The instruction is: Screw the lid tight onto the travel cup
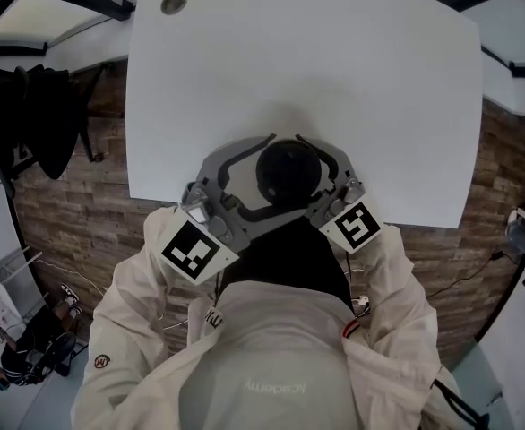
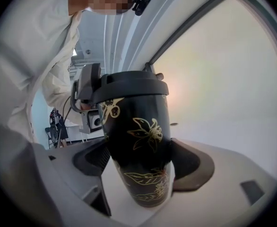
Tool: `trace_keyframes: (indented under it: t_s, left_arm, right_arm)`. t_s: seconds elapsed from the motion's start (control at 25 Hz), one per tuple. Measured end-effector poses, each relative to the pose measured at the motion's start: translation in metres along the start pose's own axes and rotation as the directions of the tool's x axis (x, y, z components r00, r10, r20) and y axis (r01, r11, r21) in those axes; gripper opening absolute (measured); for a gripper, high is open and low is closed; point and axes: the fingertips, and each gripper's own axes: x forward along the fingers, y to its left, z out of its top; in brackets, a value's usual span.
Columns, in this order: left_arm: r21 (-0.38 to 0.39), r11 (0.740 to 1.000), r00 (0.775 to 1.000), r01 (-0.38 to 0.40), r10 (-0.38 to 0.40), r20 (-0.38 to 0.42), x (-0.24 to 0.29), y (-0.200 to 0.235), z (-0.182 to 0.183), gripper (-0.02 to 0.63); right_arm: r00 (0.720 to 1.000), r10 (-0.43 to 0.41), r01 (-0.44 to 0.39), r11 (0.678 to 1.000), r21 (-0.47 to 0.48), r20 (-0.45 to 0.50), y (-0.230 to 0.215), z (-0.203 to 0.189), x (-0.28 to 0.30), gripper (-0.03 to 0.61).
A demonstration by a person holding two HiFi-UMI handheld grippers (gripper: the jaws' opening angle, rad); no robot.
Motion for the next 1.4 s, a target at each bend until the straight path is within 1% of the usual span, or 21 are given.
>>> trace_keyframes:
  t_s: [0.08,0.12,0.2,0.28,0.36,0.4,0.44,0.52,0.6,0.68,0.72,0.76,0.8,0.84,0.88,0.96,1.04,1.12,1.2,1.32,1.4]
  left_arm:
    - [-0.014,0.997,0.998,-0.07,0.07,0.005,-0.002,0.003,0.001,0.409]
    - [-0.02,0.996,0.996,-0.085,0.085,0.012,-0.003,0.003,0.002,0.393]
    - [-0.013,0.997,0.997,-0.076,0.077,0.02,-0.005,0.002,0.002,0.393]
    - [0.007,0.999,0.999,-0.054,0.053,0.007,-0.007,0.002,0.001,0.393]
    - [0.004,0.998,0.998,-0.059,0.059,-0.029,-0.008,0.006,-0.001,0.393]
    - [-0.002,0.997,0.995,-0.079,0.079,-0.059,-0.009,0.008,-0.002,0.394]
    - [-0.008,0.994,0.99,-0.113,0.112,-0.091,-0.009,0.01,-0.003,0.401]
    - [-0.031,0.978,0.97,-0.204,0.198,-0.139,-0.009,0.013,-0.004,0.418]
    - [-0.081,0.953,0.95,-0.292,0.28,-0.139,-0.01,0.012,-0.003,0.418]
    - [-0.128,0.923,0.929,-0.363,0.347,-0.128,-0.01,0.012,-0.003,0.418]
    - [-0.135,0.912,0.919,-0.388,0.372,-0.129,-0.01,0.013,-0.004,0.419]
    - [-0.121,0.907,0.912,-0.404,0.389,-0.13,-0.008,0.013,-0.004,0.419]
    - [-0.087,0.911,0.912,-0.402,0.391,-0.122,-0.006,0.013,-0.003,0.419]
    - [-0.037,0.926,0.923,-0.376,0.371,-0.104,-0.003,0.012,-0.001,0.419]
    - [0.018,0.945,0.941,-0.326,0.326,-0.088,-0.001,0.011,0.001,0.417]
    - [0.106,0.977,0.977,-0.187,0.195,-0.081,-0.001,0.007,0.001,0.419]
    - [0.131,0.99,0.994,-0.061,0.072,-0.082,-0.003,0.001,-0.004,0.419]
    - [0.134,0.99,0.997,0.045,-0.036,-0.071,-0.002,-0.006,-0.007,0.419]
    - [0.129,0.983,0.991,0.128,-0.122,-0.054,-0.001,-0.009,-0.006,0.419]
    - [0.116,0.968,0.974,0.224,-0.221,-0.037,-0.003,-0.007,-0.006,0.419]
    - [0.121,0.952,0.959,0.282,-0.28,-0.036,-0.001,-0.003,-0.005,0.422]
  right_arm:
    - [0.999,-0.019,0.019,1.0,0.02,0.026,-0.002,0.004,0.002,0.411]
    - [0.999,-0.024,0.023,0.999,0.023,0.029,-0.002,0.005,0.003,0.411]
    - [1.0,-0.023,0.023,1.0,0.014,0.018,0.0,0.004,0.005,0.411]
    - [1.0,-0.021,0.021,1.0,0.0,-0.007,0.001,0.0,0.007,0.411]
    - [1.0,-0.022,0.022,1.0,-0.008,-0.016,0.001,-0.001,0.009,0.411]
    - [1.0,-0.029,0.029,1.0,-0.005,-0.006,0.0,0.0,0.01,0.411]
    - [0.999,-0.04,0.04,0.999,0.005,0.009,-0.001,0.002,0.01,0.411]
    - [0.997,-0.066,0.066,0.998,0.024,0.032,-0.004,0.005,0.011,0.411]
    - [0.997,-0.074,0.074,0.997,0.0,-0.002,-0.002,0.0,0.012,0.411]
    - [0.996,-0.09,0.09,0.996,-0.001,0.001,-0.001,0.0,0.014,0.411]
    - [0.995,-0.1,0.1,0.995,0.007,0.013,-0.001,0.002,0.014,0.411]
    - [0.994,-0.109,0.109,0.994,0.015,0.023,-0.002,0.003,0.013,0.411]
    - [0.993,-0.117,0.116,0.993,0.025,0.032,-0.003,0.005,0.012,0.411]
    - [0.992,-0.122,0.121,0.992,0.034,0.041,-0.004,0.006,0.012,0.411]
    - [0.992,-0.121,0.119,0.992,0.036,0.041,-0.004,0.006,0.012,0.411]
    - [0.995,-0.101,0.101,0.995,0.013,0.016,-0.002,0.003,0.013,0.411]
    - [0.996,-0.088,0.088,0.996,-0.004,0.002,0.0,0.001,0.013,0.411]
    - [0.997,-0.077,0.077,0.997,-0.013,-0.007,0.002,-0.001,0.008,0.411]
    - [0.997,-0.072,0.072,0.997,-0.006,0.0,0.002,0.0,0.006,0.411]
    - [0.999,-0.051,0.051,0.999,0.0,-0.014,0.002,-0.001,0.009,0.41]
    - [0.999,-0.042,0.042,0.999,0.01,-0.008,-0.001,0.0,0.011,0.41]
